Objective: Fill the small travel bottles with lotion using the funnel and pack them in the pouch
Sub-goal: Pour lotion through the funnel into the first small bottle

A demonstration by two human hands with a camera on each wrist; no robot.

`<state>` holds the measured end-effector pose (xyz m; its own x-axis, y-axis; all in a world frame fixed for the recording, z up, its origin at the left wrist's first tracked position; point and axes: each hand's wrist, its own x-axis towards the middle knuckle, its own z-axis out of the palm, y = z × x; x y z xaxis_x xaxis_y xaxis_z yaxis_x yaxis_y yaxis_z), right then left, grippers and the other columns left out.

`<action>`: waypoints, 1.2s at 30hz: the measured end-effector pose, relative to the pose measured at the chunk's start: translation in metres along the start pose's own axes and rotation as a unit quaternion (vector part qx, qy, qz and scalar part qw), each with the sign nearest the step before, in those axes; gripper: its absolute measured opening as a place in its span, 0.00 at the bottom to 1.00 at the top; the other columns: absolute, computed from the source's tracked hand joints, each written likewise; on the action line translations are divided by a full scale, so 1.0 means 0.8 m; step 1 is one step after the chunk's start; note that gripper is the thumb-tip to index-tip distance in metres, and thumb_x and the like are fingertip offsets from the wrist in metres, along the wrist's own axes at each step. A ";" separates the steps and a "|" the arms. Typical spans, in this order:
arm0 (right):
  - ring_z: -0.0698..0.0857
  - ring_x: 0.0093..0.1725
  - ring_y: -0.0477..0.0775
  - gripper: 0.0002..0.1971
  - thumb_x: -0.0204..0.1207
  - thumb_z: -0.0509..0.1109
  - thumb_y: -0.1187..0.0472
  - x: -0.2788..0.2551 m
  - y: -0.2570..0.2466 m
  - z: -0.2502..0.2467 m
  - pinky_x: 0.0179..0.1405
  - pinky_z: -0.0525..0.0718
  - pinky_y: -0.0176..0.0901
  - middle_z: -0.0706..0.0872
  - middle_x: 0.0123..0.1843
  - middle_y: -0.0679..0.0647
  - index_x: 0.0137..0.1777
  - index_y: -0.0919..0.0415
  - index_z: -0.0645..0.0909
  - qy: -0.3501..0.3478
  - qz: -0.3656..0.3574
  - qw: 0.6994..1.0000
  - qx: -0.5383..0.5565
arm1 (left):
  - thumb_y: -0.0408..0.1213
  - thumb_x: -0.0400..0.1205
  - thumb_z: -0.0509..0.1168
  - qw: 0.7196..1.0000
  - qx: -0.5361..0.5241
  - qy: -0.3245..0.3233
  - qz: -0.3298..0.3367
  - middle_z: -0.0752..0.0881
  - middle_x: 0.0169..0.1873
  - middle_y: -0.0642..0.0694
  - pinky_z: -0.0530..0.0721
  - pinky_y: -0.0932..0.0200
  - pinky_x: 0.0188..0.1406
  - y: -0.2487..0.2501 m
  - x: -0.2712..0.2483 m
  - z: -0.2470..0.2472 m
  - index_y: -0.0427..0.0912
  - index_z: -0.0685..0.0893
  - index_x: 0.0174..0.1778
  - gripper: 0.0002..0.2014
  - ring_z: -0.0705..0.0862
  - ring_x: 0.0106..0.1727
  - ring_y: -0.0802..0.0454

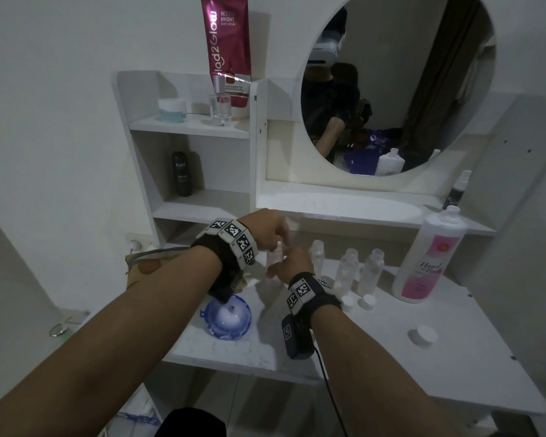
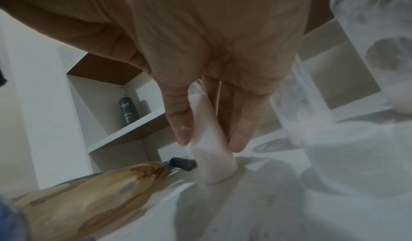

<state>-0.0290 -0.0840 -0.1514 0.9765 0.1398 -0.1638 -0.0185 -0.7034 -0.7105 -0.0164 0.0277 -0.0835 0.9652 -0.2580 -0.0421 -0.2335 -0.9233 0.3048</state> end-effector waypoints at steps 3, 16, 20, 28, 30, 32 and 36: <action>0.87 0.57 0.60 0.22 0.70 0.79 0.62 -0.001 -0.001 0.001 0.59 0.85 0.52 0.88 0.58 0.60 0.64 0.64 0.83 0.005 0.004 1.000 0.001 | 0.36 0.74 0.75 1.000 -0.018 0.020 0.003 0.88 0.52 0.51 0.82 0.59 0.53 0.003 -0.001 -0.002 0.46 0.88 0.57 0.15 0.85 0.52 0.55; 0.88 0.51 0.59 0.13 0.72 0.78 0.62 0.000 0.000 0.001 0.59 0.84 0.51 0.90 0.50 0.59 0.56 0.63 0.86 0.004 0.008 1.000 0.005 | 0.33 0.75 0.73 0.999 0.030 0.021 -0.011 0.90 0.50 0.50 0.84 0.57 0.52 0.000 0.001 0.000 0.47 0.90 0.51 0.10 0.86 0.51 0.54; 0.88 0.54 0.60 0.21 0.68 0.80 0.64 0.000 -0.001 0.002 0.57 0.85 0.51 0.89 0.56 0.61 0.61 0.64 0.83 0.003 0.013 1.000 0.007 | 0.38 0.74 0.75 1.000 0.004 0.026 0.000 0.87 0.50 0.52 0.82 0.58 0.52 0.003 0.002 -0.003 0.46 0.88 0.56 0.14 0.84 0.50 0.55; 0.88 0.50 0.59 0.09 0.71 0.78 0.62 0.003 0.003 0.001 0.54 0.84 0.48 0.89 0.51 0.59 0.50 0.61 0.85 0.003 0.003 1.000 -0.003 | 0.33 0.73 0.75 1.000 0.010 0.016 -0.010 0.90 0.51 0.51 0.86 0.55 0.56 -0.001 0.003 -0.001 0.46 0.89 0.55 0.14 0.87 0.52 0.53; 0.87 0.47 0.57 0.14 0.69 0.79 0.63 0.006 0.005 0.002 0.51 0.84 0.47 0.88 0.50 0.58 0.54 0.64 0.85 0.000 0.006 1.000 -0.001 | 0.44 0.74 0.76 0.999 0.026 0.040 -0.019 0.89 0.47 0.51 0.85 0.56 0.51 -0.003 0.002 0.000 0.46 0.88 0.53 0.14 0.86 0.49 0.52; 0.84 0.39 0.53 0.09 0.71 0.78 0.63 0.008 0.005 0.002 0.49 0.81 0.45 0.86 0.41 0.55 0.50 0.64 0.85 -0.003 0.008 1.000 -0.002 | 0.48 0.75 0.75 0.997 0.043 0.048 -0.032 0.89 0.43 0.50 0.84 0.58 0.46 -0.004 0.001 0.002 0.45 0.89 0.49 0.12 0.87 0.45 0.51; 0.81 0.34 0.51 0.11 0.71 0.78 0.63 0.010 0.007 0.001 0.45 0.80 0.44 0.81 0.33 0.51 0.34 0.56 0.78 -0.004 0.008 1.000 -0.008 | 0.38 0.75 0.75 1.000 0.016 0.012 -0.020 0.88 0.53 0.52 0.83 0.58 0.54 -0.007 0.003 0.000 0.46 0.89 0.58 0.15 0.86 0.53 0.54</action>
<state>-0.0215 -0.0860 -0.1571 0.9743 0.1345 -0.1808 -0.0305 -0.7162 -0.6973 -0.0131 0.0320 -0.0856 0.9764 -0.2139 -0.0304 -0.1977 -0.9415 0.2727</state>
